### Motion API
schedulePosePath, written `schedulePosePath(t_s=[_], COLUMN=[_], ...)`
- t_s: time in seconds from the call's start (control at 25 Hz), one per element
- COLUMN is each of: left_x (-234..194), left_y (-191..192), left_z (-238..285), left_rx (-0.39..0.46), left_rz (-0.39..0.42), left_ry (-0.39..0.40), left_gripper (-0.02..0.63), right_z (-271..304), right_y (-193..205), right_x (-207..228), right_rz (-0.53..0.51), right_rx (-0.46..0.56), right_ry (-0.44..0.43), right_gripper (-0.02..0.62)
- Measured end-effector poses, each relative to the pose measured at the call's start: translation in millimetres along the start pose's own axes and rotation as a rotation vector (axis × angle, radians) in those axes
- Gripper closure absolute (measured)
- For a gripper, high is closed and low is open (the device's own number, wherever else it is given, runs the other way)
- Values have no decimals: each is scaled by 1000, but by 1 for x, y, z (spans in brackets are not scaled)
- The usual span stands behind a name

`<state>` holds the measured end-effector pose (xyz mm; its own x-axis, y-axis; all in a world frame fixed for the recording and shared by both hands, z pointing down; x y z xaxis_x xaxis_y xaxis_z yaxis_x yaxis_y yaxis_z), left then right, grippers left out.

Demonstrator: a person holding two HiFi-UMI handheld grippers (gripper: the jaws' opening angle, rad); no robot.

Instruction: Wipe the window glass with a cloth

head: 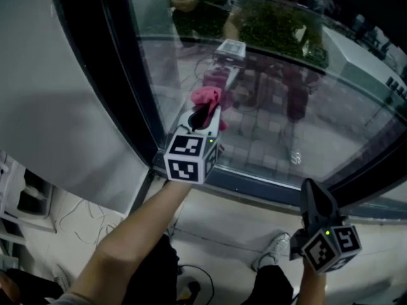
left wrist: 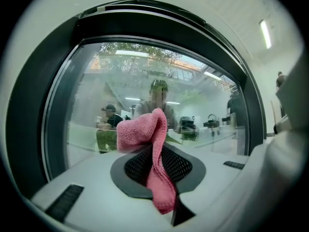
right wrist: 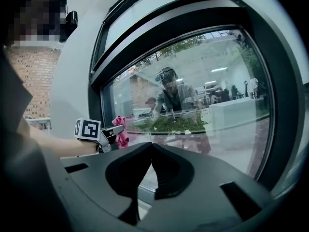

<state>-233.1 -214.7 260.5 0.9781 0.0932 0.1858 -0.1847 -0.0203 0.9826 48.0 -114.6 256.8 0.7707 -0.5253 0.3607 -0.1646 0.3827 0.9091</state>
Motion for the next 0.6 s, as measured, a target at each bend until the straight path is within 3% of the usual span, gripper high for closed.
schedulePosePath(t_s=[0.6], left_x=[168], left_y=[-42], left_z=[37], left_rx=[48], left_rz=[8], left_ry=[223], left_gripper=[549], right_z=[-80], right_y=[-13], right_x=[73], right_rz=[51], right_rx=[56], right_ry=[116], right_gripper=[588])
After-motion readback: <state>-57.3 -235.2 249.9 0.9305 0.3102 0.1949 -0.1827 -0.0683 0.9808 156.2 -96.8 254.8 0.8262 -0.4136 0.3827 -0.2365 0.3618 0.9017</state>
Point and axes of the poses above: the fingertips, and each gripper's own axes: z forward along the fingers, x to its right, y out of its underside, the point moved 3 cm from there along -z, backward along the fingers, and after that the axes turned 11 degrees about z, right-handed, at the moved point
